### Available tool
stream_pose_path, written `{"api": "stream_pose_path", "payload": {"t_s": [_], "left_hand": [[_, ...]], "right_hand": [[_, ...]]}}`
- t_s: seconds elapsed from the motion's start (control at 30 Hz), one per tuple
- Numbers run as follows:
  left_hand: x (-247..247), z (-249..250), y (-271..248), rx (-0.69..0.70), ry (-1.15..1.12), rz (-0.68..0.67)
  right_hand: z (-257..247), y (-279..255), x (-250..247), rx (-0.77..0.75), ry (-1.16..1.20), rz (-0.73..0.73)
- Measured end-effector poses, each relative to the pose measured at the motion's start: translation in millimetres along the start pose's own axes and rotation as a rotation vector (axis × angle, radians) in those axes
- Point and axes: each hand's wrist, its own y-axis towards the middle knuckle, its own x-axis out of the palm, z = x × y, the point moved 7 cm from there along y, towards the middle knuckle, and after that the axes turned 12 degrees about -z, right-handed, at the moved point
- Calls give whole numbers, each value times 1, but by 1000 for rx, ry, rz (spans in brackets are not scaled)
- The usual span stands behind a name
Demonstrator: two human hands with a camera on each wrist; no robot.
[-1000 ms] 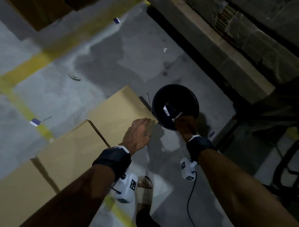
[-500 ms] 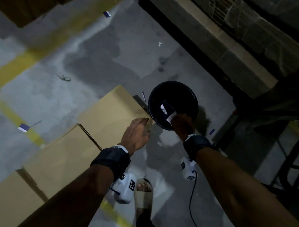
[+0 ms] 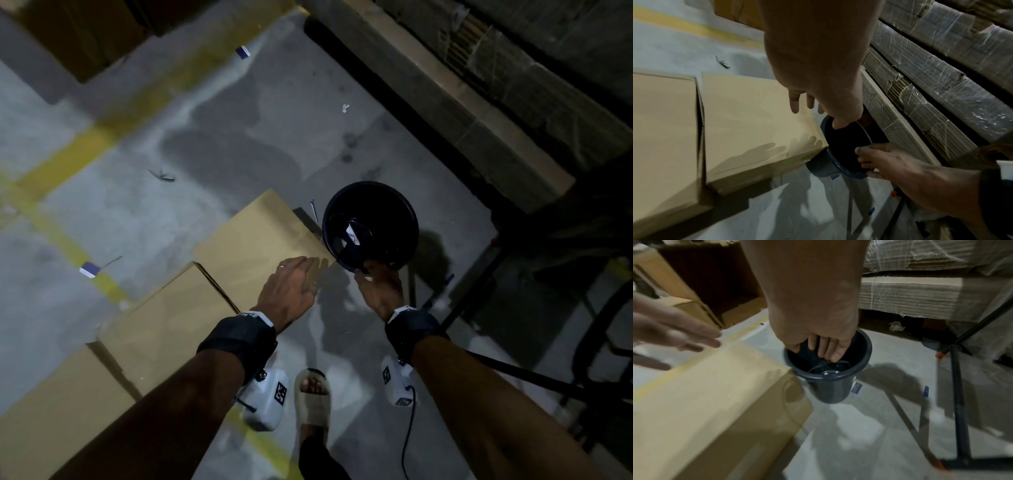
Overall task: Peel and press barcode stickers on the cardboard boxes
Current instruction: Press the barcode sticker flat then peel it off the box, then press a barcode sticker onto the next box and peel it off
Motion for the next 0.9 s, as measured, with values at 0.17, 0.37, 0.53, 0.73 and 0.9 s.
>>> {"api": "stream_pose_path", "payload": {"t_s": [0.17, 0.37, 0.53, 0.73, 0.9], "left_hand": [[-13, 11, -45, -40, 62, -9], [-25, 40, -128, -43, 107, -35], [-21, 62, -210, -38, 127, -68], [0, 101, -298, 12, 213, -108], [30, 163, -357, 121, 317, -166]], "right_hand": [[-42, -70, 5, -117, -29, 64], [-68, -163, 29, -185, -20, 27], [-69, -259, 41, -140, 48, -4], [-47, -372, 41, -101, 145, 72], [-3, -451, 31, -23, 257, 142]]}}
